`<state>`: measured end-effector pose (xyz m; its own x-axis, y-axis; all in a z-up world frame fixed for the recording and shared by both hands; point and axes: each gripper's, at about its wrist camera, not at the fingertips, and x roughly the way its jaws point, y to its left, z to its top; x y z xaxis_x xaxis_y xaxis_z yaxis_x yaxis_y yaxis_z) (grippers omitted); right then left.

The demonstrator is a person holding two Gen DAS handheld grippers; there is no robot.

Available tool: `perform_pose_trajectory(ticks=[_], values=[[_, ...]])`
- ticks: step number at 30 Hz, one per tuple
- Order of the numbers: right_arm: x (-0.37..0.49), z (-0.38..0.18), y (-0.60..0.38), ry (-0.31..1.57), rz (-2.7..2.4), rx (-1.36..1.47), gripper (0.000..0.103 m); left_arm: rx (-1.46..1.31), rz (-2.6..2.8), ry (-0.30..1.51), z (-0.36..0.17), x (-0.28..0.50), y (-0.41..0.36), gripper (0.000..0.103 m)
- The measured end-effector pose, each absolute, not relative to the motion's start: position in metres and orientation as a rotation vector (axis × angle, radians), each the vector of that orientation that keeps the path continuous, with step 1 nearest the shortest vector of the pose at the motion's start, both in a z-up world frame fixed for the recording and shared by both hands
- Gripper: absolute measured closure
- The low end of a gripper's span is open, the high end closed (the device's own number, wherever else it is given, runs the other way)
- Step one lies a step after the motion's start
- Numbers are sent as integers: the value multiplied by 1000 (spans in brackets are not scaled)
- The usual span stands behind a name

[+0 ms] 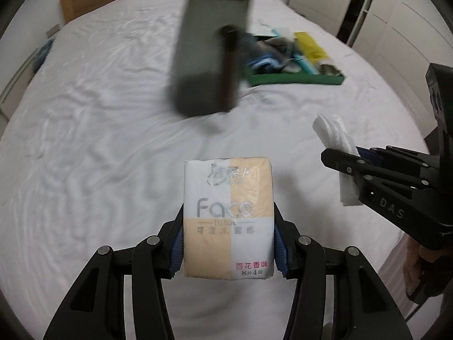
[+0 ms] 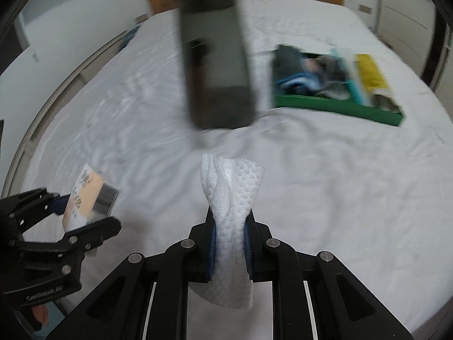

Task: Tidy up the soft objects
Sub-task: 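Carry the tissue pack with the left tool while the right tool carries the cloth to the tray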

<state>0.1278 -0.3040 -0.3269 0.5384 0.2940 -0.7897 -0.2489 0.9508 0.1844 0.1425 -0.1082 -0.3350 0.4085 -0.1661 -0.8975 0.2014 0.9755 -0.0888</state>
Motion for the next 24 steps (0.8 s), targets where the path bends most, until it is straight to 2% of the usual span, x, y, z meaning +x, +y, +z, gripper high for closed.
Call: perform_pose_trajectory(ticks=[15, 24], values=[[209, -297, -431, 817, 207, 50, 88, -41, -313, 948, -282, 271, -239, 57], [268, -301, -468, 754, 203, 34, 88, -60, -282, 914, -284, 348, -273, 57]])
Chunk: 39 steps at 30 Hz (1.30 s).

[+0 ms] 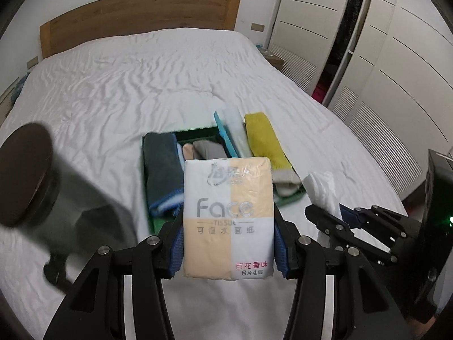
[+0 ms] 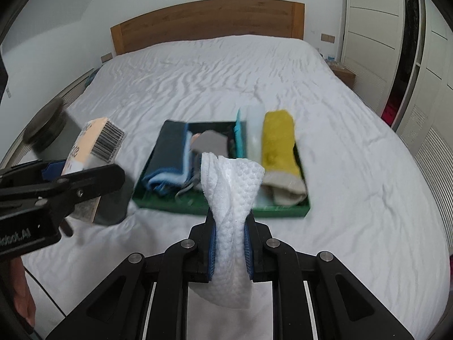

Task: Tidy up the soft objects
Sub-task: 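Carry the tissue pack with the left tool while the right tool carries the cloth to the tray, then lower the tissue pack and white cloth into the tray with both tools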

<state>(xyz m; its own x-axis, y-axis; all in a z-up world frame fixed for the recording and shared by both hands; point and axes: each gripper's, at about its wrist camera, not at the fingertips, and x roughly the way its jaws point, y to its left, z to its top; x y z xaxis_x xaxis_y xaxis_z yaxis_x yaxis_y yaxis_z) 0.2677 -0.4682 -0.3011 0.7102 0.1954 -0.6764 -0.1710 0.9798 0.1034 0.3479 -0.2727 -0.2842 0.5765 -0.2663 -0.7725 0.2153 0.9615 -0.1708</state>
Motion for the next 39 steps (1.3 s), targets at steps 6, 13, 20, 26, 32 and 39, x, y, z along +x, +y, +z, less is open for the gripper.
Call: perform_pose_trajectory(ticks=[6, 13, 20, 26, 32, 39], values=[[315, -317, -477, 728, 202, 30, 88, -70, -233, 922, -300, 385, -285, 57], [365, -333, -479, 706, 196, 23, 88, -84, -203, 936, -321, 419, -300, 57], [404, -348, -475, 697, 204, 21, 88, -86, -176, 976, -348, 445, -302, 57], [432, -363, -467, 710, 234, -18, 88, -78, -166, 1023, -374, 460, -298, 57], [455, -378, -461, 743, 252, -35, 88, -79, -157, 1065, -397, 466, -295, 57], [479, -398, -456, 795, 256, -46, 88, -76, -149, 1089, -410, 467, -291, 57]])
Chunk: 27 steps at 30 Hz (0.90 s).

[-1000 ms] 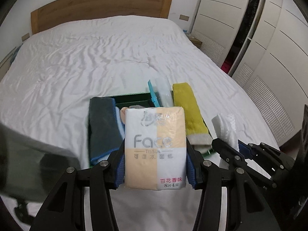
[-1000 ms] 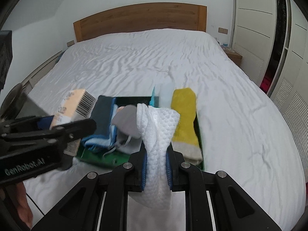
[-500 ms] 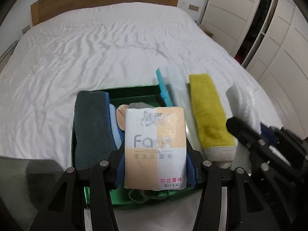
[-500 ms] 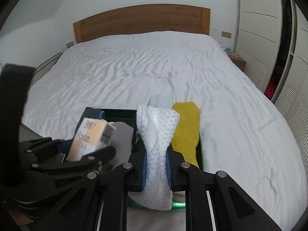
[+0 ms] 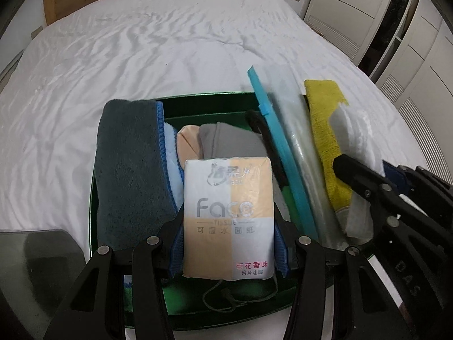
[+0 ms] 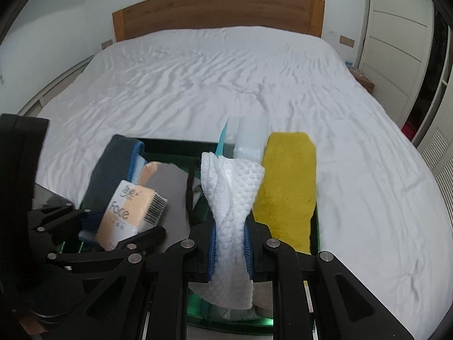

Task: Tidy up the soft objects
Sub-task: 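Lower the tissue pack and white cloth into the tray with both tools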

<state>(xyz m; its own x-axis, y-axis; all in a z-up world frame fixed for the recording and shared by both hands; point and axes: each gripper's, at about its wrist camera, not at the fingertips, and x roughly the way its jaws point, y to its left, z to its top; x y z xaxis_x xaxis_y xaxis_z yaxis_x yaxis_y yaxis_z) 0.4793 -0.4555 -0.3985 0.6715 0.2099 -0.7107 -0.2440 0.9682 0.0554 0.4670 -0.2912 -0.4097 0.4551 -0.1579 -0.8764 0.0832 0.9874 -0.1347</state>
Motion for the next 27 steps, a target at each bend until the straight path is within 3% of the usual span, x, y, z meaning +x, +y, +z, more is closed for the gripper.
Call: perform_pose_trajectory(ticks=[27], values=[[504, -443, -456, 913, 250, 11, 85, -71, -152, 1107, -419, 473, -291, 57]])
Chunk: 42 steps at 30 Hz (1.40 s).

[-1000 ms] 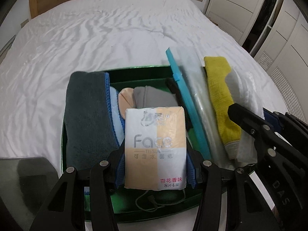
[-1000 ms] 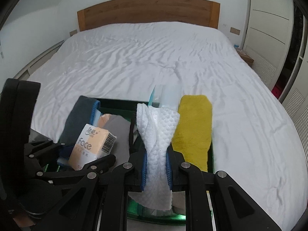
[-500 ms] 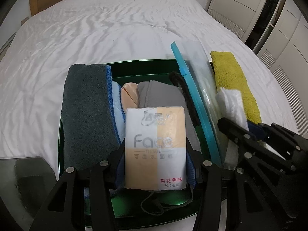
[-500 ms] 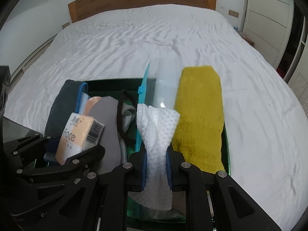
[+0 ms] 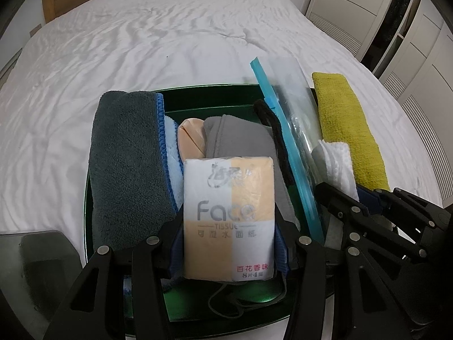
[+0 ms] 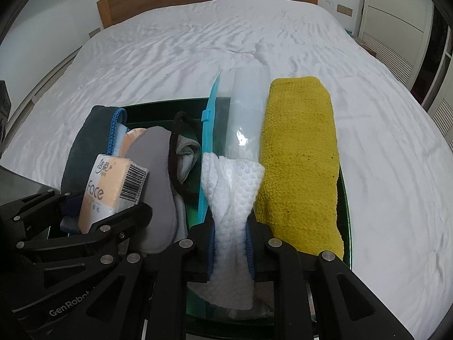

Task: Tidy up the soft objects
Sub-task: 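Lower the tissue pack and white cloth into the tray with both tools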

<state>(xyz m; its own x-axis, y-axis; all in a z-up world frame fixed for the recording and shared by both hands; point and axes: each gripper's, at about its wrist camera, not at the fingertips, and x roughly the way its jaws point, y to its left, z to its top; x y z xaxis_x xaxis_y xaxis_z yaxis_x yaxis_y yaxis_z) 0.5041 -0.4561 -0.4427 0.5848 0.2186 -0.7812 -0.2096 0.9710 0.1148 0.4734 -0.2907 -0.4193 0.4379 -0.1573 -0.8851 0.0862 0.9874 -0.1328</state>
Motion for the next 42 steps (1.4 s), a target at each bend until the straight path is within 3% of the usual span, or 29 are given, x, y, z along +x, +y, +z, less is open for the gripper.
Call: perform_pose_trajectory(ticks=[42], values=[[501, -435, -458, 897, 233, -6, 75, -79, -108, 1105, -419, 471, -290, 57]])
